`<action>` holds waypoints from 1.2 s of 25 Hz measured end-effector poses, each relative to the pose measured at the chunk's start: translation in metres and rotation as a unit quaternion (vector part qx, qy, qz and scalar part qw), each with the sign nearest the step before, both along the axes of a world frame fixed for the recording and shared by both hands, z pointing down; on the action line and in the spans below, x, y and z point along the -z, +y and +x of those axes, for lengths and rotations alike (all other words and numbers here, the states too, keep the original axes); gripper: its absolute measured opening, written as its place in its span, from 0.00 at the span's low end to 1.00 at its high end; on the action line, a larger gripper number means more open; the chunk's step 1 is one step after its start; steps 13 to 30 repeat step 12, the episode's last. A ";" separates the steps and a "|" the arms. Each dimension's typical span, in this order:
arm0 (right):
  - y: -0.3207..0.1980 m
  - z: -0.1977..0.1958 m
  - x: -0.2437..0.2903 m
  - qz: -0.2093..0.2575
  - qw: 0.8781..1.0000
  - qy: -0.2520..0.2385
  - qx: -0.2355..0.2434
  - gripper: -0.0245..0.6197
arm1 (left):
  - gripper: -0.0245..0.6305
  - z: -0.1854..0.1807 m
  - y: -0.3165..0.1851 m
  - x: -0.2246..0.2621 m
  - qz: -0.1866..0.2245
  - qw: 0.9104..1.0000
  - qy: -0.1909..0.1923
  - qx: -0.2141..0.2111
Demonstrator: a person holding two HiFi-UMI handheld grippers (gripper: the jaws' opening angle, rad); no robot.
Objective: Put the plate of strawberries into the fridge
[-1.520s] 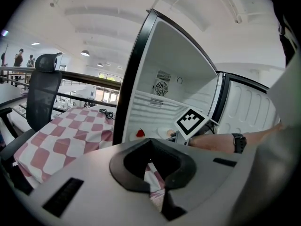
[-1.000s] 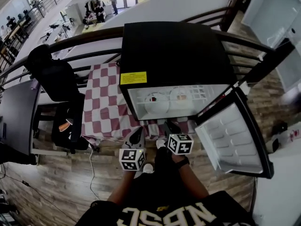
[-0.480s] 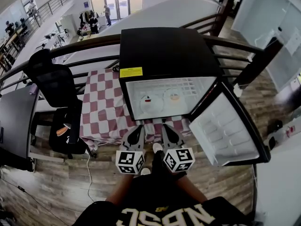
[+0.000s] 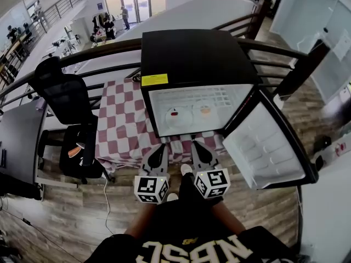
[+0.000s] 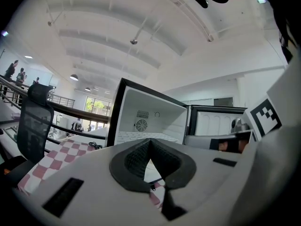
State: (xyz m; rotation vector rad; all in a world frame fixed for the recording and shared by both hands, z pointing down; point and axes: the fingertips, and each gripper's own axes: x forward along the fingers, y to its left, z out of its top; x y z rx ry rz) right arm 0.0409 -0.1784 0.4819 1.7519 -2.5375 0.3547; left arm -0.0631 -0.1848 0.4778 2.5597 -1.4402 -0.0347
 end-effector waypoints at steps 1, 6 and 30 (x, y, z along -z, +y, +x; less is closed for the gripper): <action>-0.001 0.002 0.001 0.000 1.000 0.003 0.001 0.07 | 0.06 0.000 0.001 0.002 0.003 1.000 -0.001 0.000; -0.001 0.013 0.001 -0.006 1.000 0.009 -0.008 0.07 | 0.06 0.004 0.000 0.002 0.004 1.000 -0.010 -0.004; -0.012 0.009 -0.002 -0.003 0.999 0.039 0.031 0.07 | 0.06 0.002 -0.016 0.001 0.009 1.000 -0.008 0.009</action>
